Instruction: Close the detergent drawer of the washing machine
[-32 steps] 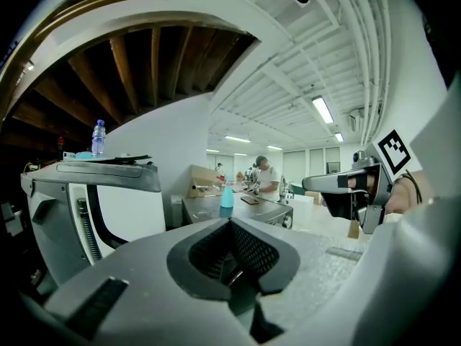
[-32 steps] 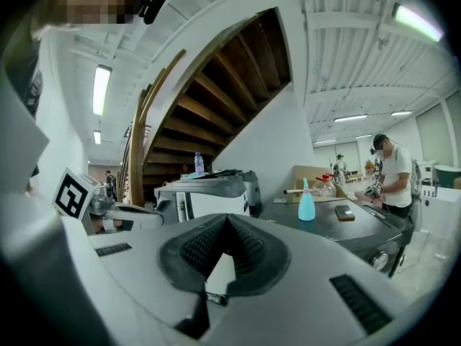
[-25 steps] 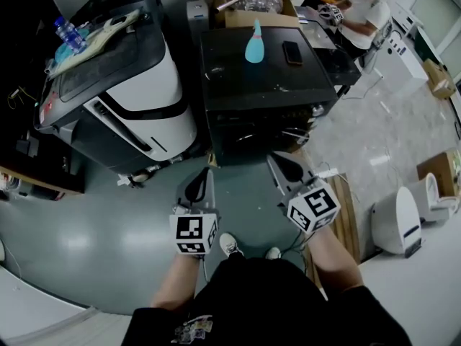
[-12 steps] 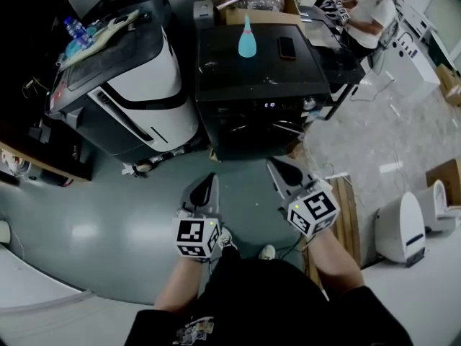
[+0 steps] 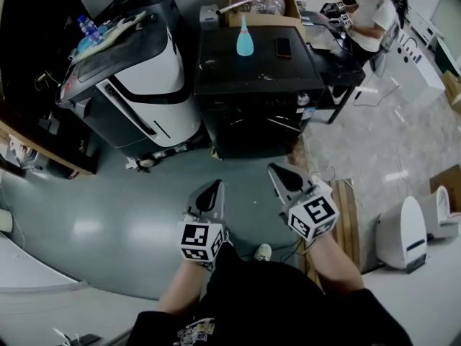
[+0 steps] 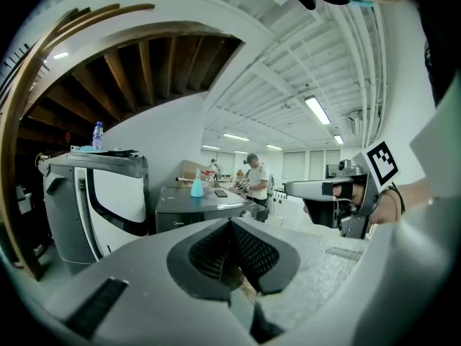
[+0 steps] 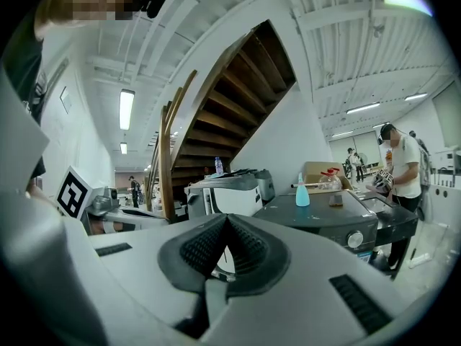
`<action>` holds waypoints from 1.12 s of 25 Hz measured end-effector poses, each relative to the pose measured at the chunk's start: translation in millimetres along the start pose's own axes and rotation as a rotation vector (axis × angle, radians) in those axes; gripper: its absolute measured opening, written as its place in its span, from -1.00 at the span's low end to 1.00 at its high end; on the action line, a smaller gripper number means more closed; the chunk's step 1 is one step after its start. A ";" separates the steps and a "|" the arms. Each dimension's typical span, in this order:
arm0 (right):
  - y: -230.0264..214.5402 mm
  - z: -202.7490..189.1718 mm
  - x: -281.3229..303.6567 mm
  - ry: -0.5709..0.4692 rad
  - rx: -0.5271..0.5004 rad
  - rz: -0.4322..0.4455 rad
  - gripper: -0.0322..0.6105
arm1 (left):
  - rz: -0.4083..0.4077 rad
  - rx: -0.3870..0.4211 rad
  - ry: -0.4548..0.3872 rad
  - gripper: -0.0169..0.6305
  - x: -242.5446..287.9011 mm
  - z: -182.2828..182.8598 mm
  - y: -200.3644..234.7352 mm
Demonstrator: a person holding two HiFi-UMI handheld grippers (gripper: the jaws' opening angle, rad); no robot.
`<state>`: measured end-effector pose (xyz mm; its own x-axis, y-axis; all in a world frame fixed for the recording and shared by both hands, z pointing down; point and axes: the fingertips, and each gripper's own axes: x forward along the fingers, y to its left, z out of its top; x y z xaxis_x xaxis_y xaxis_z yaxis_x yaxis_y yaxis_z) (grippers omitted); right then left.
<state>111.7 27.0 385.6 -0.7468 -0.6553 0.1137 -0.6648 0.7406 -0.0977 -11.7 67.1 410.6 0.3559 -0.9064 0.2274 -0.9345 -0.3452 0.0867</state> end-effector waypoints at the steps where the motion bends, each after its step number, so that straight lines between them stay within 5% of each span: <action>1: 2.9 -1.8 -4.3 0.002 -0.002 0.006 -0.90 | 0.002 -0.002 0.003 -0.94 -3.7 -3.4 -4.2; 28: 26.6 -14.7 -38.4 0.012 0.026 0.037 -0.90 | 0.011 0.033 0.001 -0.94 -32.9 -10.0 -38.5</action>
<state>123.0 74.1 393.1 -0.7709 -0.6254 0.1211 -0.6369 0.7602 -0.1282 12.6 112.6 409.5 0.3452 -0.9101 0.2294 -0.9380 -0.3426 0.0521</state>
